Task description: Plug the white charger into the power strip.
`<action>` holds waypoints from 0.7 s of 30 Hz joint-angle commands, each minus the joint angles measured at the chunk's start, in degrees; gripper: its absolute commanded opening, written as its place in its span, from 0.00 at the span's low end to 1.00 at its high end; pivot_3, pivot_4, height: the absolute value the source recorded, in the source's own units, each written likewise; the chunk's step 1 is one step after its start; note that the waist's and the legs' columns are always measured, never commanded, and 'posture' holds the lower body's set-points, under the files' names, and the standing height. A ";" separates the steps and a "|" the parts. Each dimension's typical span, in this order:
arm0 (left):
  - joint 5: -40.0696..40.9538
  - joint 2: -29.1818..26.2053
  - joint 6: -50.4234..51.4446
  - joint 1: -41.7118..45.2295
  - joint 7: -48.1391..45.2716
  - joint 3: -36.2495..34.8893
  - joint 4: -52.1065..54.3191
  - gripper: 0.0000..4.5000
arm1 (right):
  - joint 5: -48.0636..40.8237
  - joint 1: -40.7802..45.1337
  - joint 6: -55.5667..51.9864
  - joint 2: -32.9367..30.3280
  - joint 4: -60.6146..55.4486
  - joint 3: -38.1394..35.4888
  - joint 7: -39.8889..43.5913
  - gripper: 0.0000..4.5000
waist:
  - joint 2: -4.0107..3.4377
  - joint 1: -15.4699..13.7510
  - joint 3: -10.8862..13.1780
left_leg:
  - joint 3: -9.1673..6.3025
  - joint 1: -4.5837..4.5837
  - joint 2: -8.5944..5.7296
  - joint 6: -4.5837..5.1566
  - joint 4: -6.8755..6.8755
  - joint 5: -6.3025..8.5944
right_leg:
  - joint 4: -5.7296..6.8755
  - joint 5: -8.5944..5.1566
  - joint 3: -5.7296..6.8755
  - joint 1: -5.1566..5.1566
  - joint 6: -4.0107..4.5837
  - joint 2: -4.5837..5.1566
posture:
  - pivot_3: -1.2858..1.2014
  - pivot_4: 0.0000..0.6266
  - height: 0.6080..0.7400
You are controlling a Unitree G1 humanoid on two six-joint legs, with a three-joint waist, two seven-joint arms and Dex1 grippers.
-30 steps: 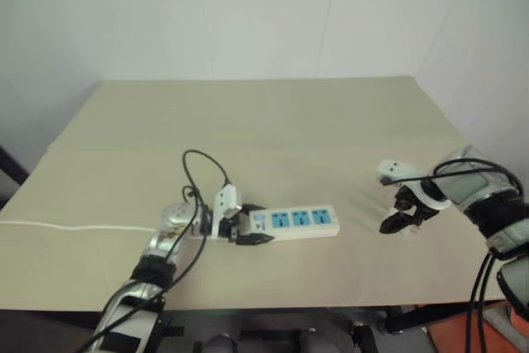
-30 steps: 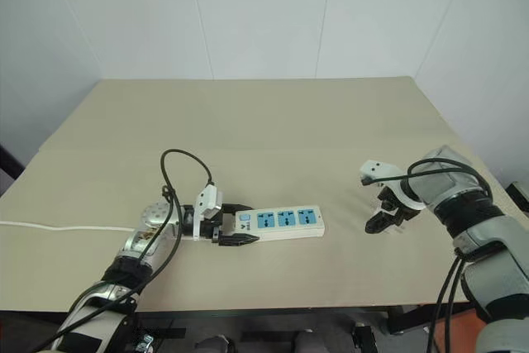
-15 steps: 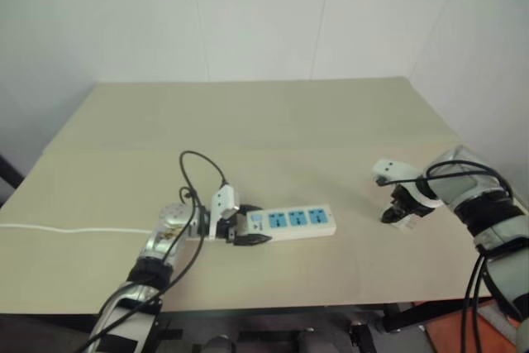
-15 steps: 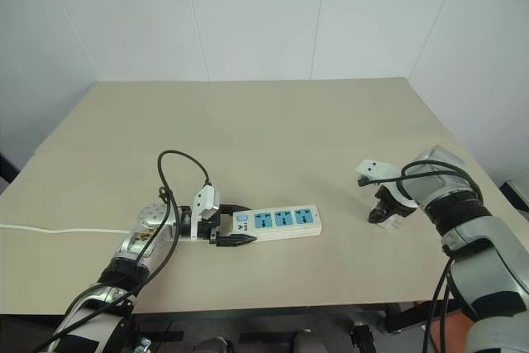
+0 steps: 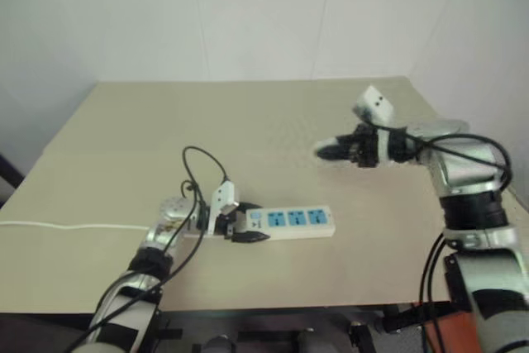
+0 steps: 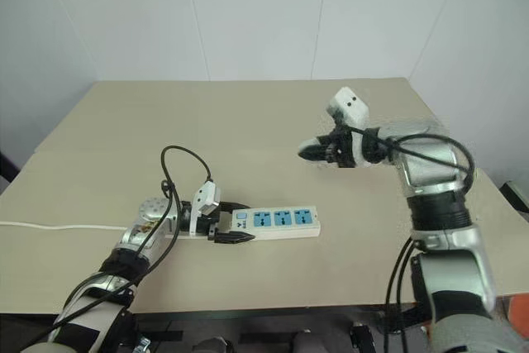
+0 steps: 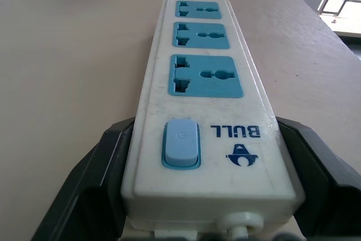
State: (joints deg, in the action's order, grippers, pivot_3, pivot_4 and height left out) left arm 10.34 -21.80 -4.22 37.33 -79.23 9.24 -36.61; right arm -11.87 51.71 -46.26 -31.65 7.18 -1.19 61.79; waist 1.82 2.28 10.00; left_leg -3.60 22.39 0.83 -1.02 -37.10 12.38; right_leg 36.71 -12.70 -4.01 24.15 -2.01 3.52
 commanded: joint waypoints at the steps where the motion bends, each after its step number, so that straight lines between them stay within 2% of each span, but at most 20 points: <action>1: -1.36 -1.08 -1.24 1.18 -1.68 0.82 -2.69 0.73 | -6.27 -4.68 6.16 7.80 -6.11 -7.46 -8.04 0.24 | 0.01 0.13 -0.01 | 0.00 0.00 0.00 0.00 0.01 0.00 | 0.03 0.00 0.00 0.01 0.01 0.00 | 0.52 0.24 1.00; 7: -1.77 -1.79 -2.73 2.61 -3.36 0.89 -5.57 0.73 | -10.58 -14.89 13.87 16.22 -9.48 -6.16 -10.02 0.24 | 0.01 0.28 -0.01 | 0.00 -0.05 0.00 0.00 0.02 0.00 | 0.11 0.01 -0.01 0.03 0.02 -0.01 | 0.52 0.24 1.00; 13: -1.80 -2.14 -3.35 2.80 -3.70 0.87 -6.14 0.73 | -9.81 -20.27 23.47 17.57 -6.35 -0.28 -5.84 0.24 | 0.01 0.59 -0.01 | 0.01 -0.08 0.01 0.00 0.02 0.00 | 0.12 0.00 -0.02 0.04 0.01 -0.03 | 0.52 0.24 1.00; 21: -1.61 -2.54 -3.18 1.16 -3.85 1.10 -4.26 0.73 | -7.79 -20.99 31.85 17.98 -0.08 8.24 0.91 0.24 | 0.01 1.07 -0.01 | 0.01 -0.09 0.02 0.00 0.02 0.00 | 0.11 -0.01 -0.02 0.02 -0.01 -0.05 | 0.52 0.24 1.00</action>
State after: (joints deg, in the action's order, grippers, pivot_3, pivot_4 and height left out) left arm 10.34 -23.21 -7.44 39.51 -82.00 9.10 -41.58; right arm -20.18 30.34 -17.43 -13.88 7.13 6.32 61.36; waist 1.83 3.35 9.99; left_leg -3.60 22.30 0.85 -1.01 -37.08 12.38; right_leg 36.82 -12.71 -4.03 24.16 -2.02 3.47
